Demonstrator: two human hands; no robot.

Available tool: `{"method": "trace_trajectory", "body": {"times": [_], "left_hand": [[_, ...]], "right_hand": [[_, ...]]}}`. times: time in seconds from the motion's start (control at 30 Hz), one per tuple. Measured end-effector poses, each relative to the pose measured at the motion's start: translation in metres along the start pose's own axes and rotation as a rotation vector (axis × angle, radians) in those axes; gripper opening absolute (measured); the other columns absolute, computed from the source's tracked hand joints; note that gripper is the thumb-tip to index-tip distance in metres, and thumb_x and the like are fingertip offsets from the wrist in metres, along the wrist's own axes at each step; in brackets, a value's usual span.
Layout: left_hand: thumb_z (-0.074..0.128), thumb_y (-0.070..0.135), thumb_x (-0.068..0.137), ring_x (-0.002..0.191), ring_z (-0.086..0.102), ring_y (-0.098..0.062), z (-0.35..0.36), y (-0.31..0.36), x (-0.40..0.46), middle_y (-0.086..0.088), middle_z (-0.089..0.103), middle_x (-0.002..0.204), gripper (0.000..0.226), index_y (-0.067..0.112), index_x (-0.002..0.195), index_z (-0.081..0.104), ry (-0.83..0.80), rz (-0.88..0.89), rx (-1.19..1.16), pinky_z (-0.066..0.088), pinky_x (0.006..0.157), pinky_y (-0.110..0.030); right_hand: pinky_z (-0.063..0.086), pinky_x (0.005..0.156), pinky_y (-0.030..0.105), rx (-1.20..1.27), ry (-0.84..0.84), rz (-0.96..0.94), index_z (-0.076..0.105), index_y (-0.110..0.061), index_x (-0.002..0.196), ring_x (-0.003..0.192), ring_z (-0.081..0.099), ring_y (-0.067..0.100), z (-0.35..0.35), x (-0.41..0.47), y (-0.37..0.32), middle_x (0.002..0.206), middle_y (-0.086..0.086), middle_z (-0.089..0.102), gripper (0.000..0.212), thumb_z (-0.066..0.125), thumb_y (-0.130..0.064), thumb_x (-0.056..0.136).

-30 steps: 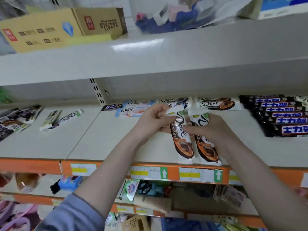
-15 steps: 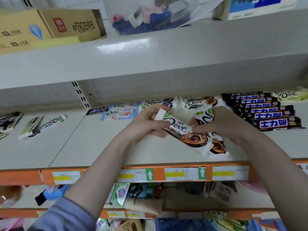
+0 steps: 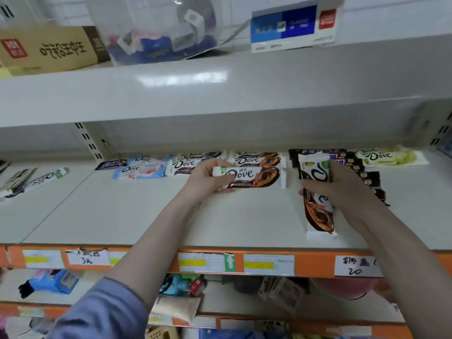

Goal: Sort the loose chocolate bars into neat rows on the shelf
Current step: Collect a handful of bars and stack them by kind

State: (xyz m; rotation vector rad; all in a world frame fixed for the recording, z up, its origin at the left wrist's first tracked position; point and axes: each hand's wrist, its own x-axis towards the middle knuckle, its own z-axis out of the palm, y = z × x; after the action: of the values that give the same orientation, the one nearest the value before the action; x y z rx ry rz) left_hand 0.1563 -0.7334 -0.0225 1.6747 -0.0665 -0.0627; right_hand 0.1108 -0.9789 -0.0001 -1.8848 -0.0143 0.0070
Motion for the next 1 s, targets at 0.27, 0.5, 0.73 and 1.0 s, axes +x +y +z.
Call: {"method": "trace_trajectory", "body": {"times": [0.27,0.5,0.73,1.0], "left_hand": [[0.065,-0.004,0.083,0.06,0.051,-0.014,0.033,-0.016,0.038,-0.007,0.052,0.072,0.018,0.012,0.085,0.057,0.151,-0.096,-0.02,0.059,0.063,-0.028],[0.069,0.012,0.079,0.073,0.054,-0.021,0.037,-0.022,0.062,-0.006,0.06,0.084,0.017,0.016,0.091,0.058,0.249,0.061,0.534,0.046,0.067,-0.028],[0.067,0.025,0.082,0.105,0.053,-0.028,0.036,-0.033,0.073,-0.011,0.063,0.107,0.027,0.014,0.106,0.066,0.248,0.236,0.916,0.037,0.08,-0.029],[0.064,0.026,0.085,0.109,0.052,-0.037,0.033,-0.046,0.08,-0.018,0.063,0.103,0.022,0.013,0.101,0.07,0.248,0.346,0.994,0.039,0.089,-0.037]], "right_hand": [[0.054,0.083,0.044,0.024,0.102,-0.057,0.065,-0.023,0.083,0.086,0.066,0.025,-0.005,0.001,0.012,0.09,0.004,0.07,0.014,0.066,-0.01,0.08],[0.046,0.065,0.022,0.056,0.06,-0.052,0.063,-0.024,0.086,0.077,0.062,0.004,-0.005,0.001,0.018,0.087,-0.008,0.067,0.015,0.064,-0.01,0.083],[0.045,0.049,0.006,0.093,0.049,-0.039,0.065,-0.023,0.093,0.066,0.064,-0.008,-0.001,0.006,0.021,0.087,-0.012,0.068,0.021,0.069,-0.008,0.079],[0.043,0.048,0.004,0.125,0.066,-0.021,0.056,-0.034,0.079,0.063,0.056,-0.016,-0.001,0.004,0.022,0.08,-0.02,0.059,0.027,0.066,-0.008,0.081]]}}
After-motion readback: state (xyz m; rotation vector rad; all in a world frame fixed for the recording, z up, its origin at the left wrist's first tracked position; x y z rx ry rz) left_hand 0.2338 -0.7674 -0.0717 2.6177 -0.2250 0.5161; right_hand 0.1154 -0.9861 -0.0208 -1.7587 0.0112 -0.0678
